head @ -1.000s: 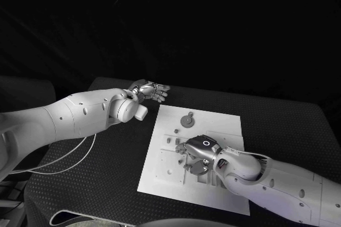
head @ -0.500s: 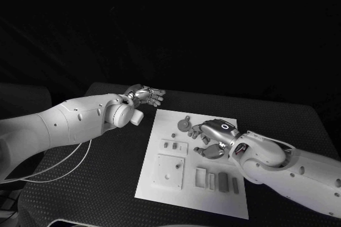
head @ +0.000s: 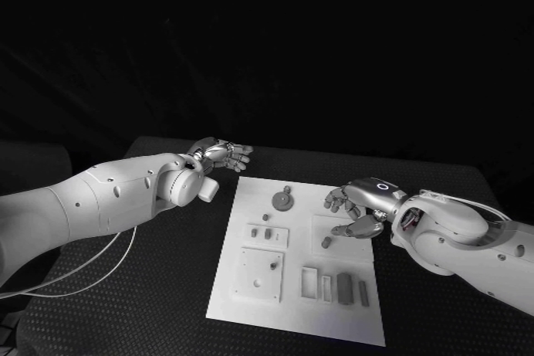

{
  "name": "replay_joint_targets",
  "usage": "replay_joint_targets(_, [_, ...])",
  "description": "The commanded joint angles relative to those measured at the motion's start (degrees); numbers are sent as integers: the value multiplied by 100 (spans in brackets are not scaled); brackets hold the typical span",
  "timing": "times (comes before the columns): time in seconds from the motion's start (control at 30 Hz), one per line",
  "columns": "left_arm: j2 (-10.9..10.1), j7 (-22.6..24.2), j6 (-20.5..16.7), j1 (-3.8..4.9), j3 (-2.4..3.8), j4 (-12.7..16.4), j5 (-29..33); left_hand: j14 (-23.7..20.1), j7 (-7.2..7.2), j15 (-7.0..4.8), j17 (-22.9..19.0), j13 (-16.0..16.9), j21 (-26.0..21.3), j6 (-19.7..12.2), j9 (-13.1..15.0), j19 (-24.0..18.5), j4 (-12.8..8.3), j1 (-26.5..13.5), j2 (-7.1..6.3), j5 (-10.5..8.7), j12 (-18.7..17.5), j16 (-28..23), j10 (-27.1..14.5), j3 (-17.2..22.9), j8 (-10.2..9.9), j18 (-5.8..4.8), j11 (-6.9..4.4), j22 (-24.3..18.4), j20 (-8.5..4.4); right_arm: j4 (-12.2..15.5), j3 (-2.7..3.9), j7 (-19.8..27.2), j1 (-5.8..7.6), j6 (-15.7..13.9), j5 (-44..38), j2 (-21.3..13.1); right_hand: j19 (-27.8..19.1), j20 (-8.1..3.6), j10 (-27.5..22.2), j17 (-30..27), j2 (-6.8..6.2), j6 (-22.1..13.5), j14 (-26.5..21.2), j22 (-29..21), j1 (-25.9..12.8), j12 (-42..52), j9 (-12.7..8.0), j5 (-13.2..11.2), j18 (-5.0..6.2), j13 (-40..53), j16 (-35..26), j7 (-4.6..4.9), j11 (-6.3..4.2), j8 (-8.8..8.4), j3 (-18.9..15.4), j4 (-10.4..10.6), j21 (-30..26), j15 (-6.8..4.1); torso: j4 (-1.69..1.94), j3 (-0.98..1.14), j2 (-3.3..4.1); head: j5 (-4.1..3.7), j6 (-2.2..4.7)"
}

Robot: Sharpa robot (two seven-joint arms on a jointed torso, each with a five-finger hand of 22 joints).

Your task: Assemble the parts on the task board

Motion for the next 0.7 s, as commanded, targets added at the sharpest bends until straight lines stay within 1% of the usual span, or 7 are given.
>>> replay_joint_targets(0.03, [15,105,92,8,5,0,-18,40,-28,13,9,-7,-19,30,-6,51,-29,37,27,-4,8,-40,29,4,21,65,4,5,3,-89,-3,-264,-4,783,-332,6,-157,30,-291,-49,-3,-156,-194,121,-102,-172,-33,-46,211,-72,4,-130,64,-84,-196,-29,-12,56,16,2,4,-16,-14])
replay_joint_targets(0.1, [12,102,88,8,5,-1,-18,40,-29,13,10,-7,-19,30,-6,51,-29,36,28,-4,8,-41,30,3,21,64,4,5,3,-133,-19,-257,-6,827,-329,32,-224,54,-321,-62,-12,-150,-268,130,-147,-185,-25,-35,204,-78,45,-110,78,-66,-285,17,-15,73,17,3,6,-18,-21])
replay_joint_targets(0.17, [13,103,88,8,5,-4,-18,40,-28,13,12,-8,-19,31,-7,52,-29,35,29,-4,8,-42,30,3,22,64,4,6,4,-168,-65,-249,-15,819,-356,78,-241,61,-328,-67,-12,-160,-289,132,-163,-187,-25,-38,204,-80,65,-123,80,-65,-321,32,-12,74,19,0,9,-21,-23])
replay_joint_targets(0.23, [20,104,94,8,5,-7,-18,40,-28,13,12,-8,-20,31,-7,52,-28,35,29,-4,8,-42,30,3,22,64,4,6,4,-193,-85,-229,-42,824,-361,112,-246,63,-328,-69,-11,-162,-295,132,-159,-186,-24,-35,207,-79,76,-122,86,-64,-331,38,-9,77,16,1,11,-16,-30])
replay_joint_targets(0.4, [24,103,102,7,5,-11,-18,41,-28,13,15,-9,-20,32,-7,53,-27,34,34,-4,8,-44,31,3,23,64,4,7,4,-227,-91,-162,-136,757,-389,203,-230,65,-236,-97,3,-138,-307,132,-66,-127,-9,-51,222,-54,185,-127,41,-27,-328,128,44,39,25,5,12,-2,-57])
replay_joint_targets(0.57, [23,100,112,7,5,-11,-18,42,-28,13,18,-10,-21,33,-7,53,-27,33,35,-4,8,-46,31,2,25,64,4,7,4,-292,-124,-122,-194,636,-513,308,-170,35,-44,-163,28,-61,-288,127,176,-16,11,-215,222,-1,326,-127,-15,37,-194,227,124,-14,27,-10,9,0,-72])
replay_joint_targets(0.7, [25,100,117,7,5,-10,-18,43,-28,13,20,-10,-22,34,-8,54,-27,33,37,-5,8,-47,32,2,26,64,4,8,4,-304,-128,-135,-227,543,-557,361,-123,11,140,-218,10,14,-271,123,310,81,26,-276,222,48,411,-112,-47,88,-62,307,175,-44,24,-10,6,7,-84])
